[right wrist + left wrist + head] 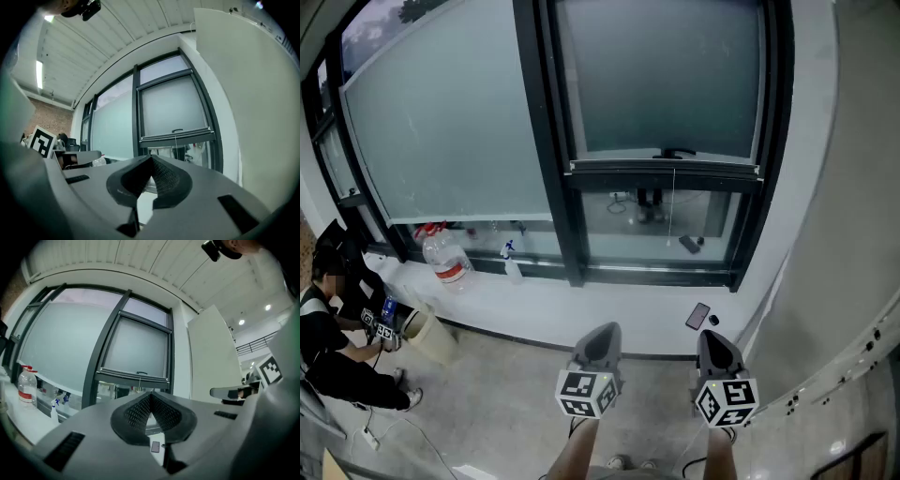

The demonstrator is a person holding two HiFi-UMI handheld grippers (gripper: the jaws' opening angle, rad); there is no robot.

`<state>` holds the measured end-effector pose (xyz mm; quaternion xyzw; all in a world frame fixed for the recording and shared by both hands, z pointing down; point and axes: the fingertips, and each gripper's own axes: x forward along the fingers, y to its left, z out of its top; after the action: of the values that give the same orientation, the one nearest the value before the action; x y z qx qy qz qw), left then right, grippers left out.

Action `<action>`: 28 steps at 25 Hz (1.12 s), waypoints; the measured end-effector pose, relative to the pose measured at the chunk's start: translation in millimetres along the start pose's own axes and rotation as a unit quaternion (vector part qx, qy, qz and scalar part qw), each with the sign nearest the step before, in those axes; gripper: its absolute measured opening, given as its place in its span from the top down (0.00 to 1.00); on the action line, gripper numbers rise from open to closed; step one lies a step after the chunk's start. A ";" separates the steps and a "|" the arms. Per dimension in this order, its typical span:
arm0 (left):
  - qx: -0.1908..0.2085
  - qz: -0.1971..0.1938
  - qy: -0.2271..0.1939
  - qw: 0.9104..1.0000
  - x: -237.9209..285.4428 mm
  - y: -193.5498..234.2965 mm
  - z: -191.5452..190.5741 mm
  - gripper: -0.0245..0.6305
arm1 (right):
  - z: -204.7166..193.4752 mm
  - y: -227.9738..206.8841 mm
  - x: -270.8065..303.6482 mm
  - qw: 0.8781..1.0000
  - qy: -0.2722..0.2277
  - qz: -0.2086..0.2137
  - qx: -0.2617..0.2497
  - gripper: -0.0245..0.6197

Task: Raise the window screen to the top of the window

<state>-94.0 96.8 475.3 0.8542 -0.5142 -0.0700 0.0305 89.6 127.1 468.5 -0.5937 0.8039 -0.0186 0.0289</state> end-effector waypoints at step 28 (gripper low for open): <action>-0.021 0.022 0.017 0.999 1.0 -34.6 -42.4 0.96 | -45.4 -57.4 -20.1 0.998 0.054 0.020 0.017 0.96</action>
<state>-56.9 111.3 512.8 0.8428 -0.5310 -0.0653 0.0586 147.2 129.3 517.9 -0.5750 0.8156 -0.0640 -0.0043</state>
